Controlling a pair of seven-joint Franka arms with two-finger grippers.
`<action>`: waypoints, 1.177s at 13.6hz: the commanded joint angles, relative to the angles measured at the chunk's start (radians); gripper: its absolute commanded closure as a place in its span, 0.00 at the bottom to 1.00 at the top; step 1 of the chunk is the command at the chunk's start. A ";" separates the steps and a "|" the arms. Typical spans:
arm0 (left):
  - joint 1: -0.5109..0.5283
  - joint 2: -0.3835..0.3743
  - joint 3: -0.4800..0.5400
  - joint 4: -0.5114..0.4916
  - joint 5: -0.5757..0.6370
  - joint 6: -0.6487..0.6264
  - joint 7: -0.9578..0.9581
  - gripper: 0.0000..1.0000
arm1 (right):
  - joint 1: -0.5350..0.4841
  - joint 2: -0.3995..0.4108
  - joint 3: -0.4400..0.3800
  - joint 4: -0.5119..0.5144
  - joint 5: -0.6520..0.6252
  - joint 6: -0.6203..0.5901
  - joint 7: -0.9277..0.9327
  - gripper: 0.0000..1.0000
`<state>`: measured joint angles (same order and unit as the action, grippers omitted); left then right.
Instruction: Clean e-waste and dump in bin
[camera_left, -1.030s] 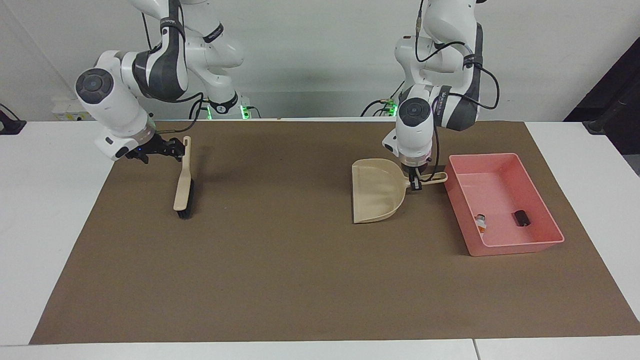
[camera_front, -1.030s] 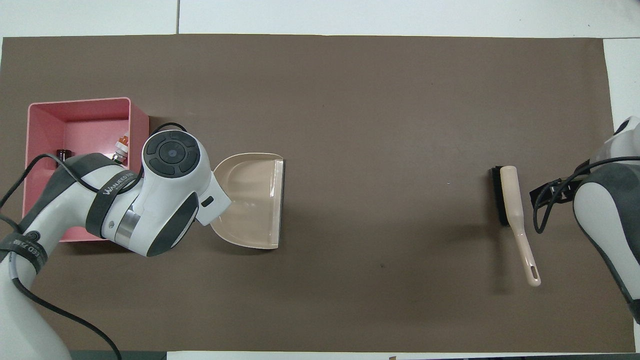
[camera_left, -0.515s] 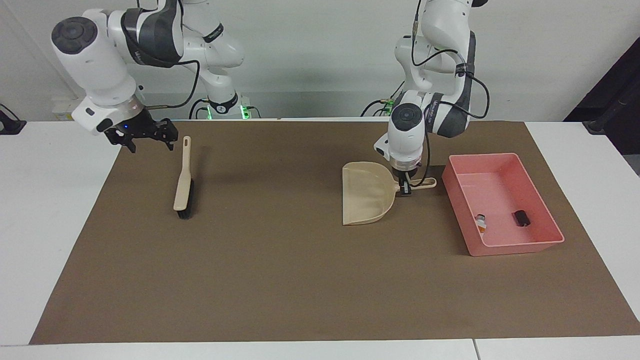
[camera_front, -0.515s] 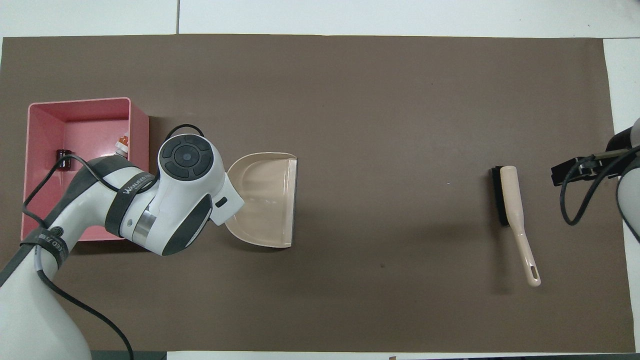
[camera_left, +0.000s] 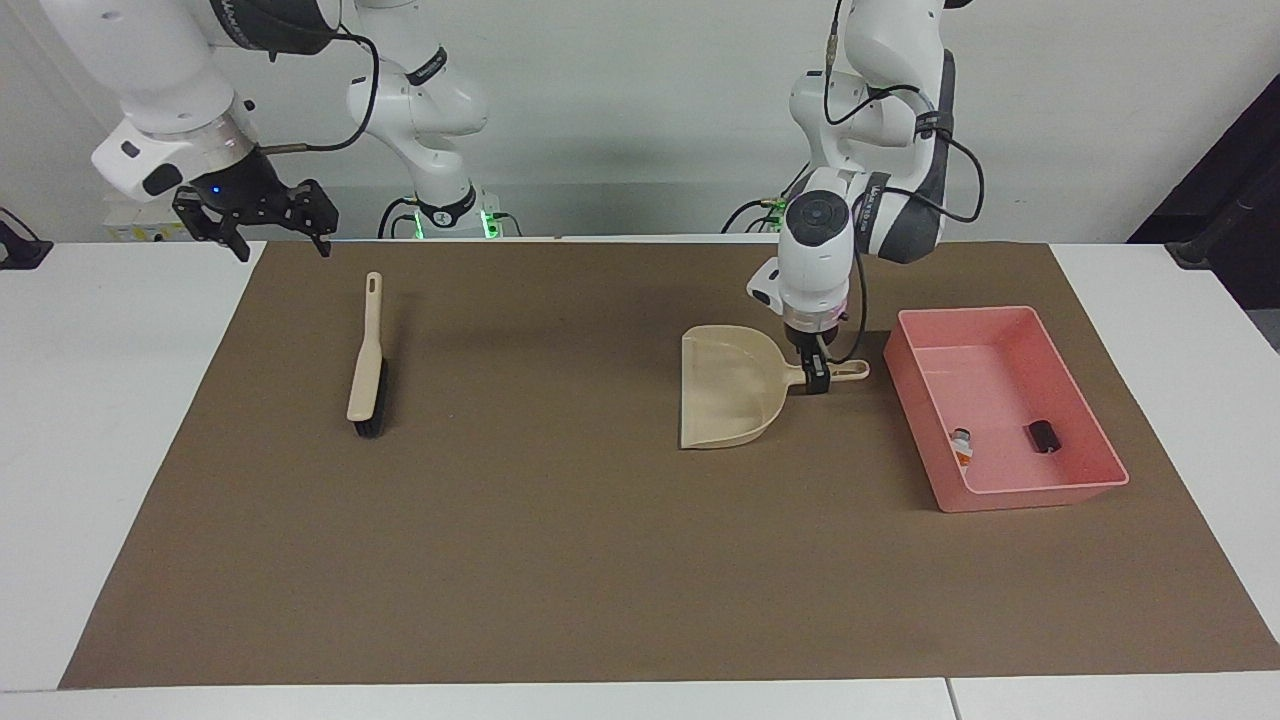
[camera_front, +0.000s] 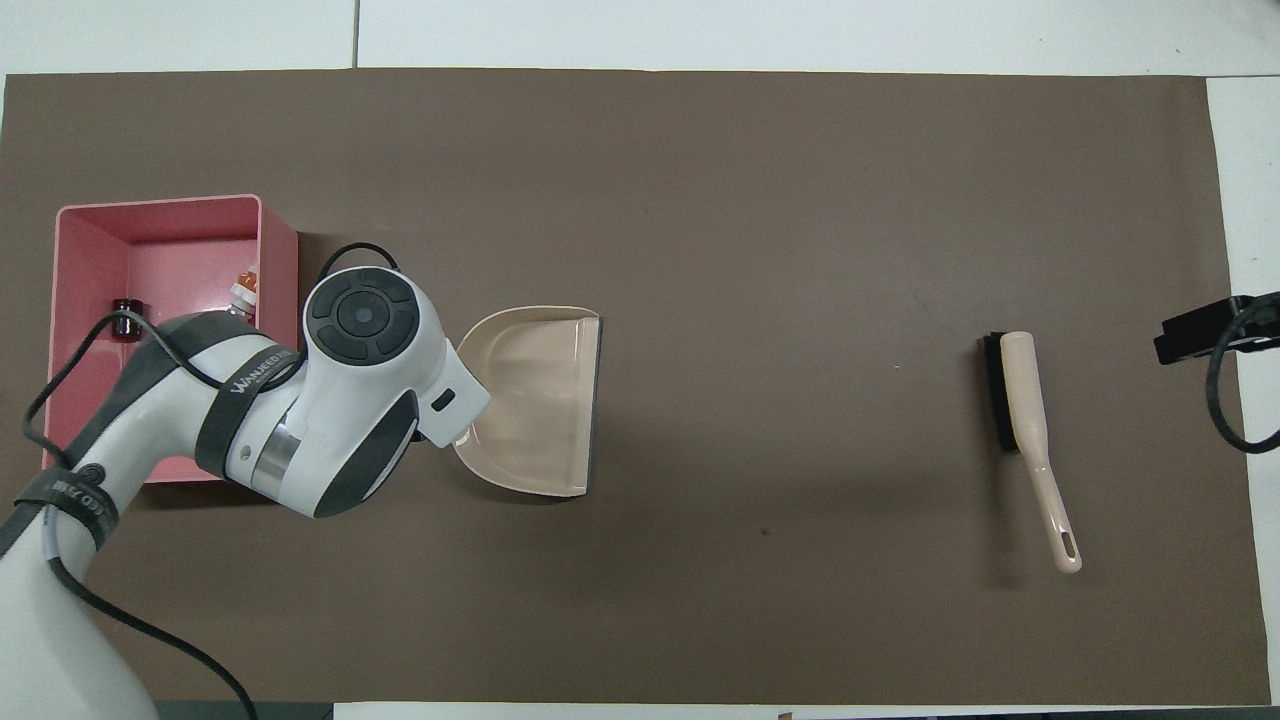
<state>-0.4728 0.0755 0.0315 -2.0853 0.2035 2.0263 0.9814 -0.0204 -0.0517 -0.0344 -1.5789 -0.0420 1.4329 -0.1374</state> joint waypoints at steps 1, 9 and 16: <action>0.063 -0.094 0.005 -0.024 -0.016 -0.087 -0.122 0.03 | -0.007 0.077 -0.001 0.146 0.004 -0.087 0.021 0.01; 0.262 -0.152 0.011 0.079 -0.127 -0.143 -0.798 0.03 | -0.007 0.107 -0.028 0.174 0.001 -0.092 0.029 0.01; 0.411 -0.071 0.013 0.513 -0.245 -0.458 -0.820 0.02 | -0.012 0.099 -0.027 0.177 0.007 -0.092 0.029 0.01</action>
<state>-0.0919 -0.0502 0.0514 -1.6938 -0.0189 1.6573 0.1766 -0.0217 0.0497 -0.0689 -1.4166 -0.0439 1.3505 -0.1287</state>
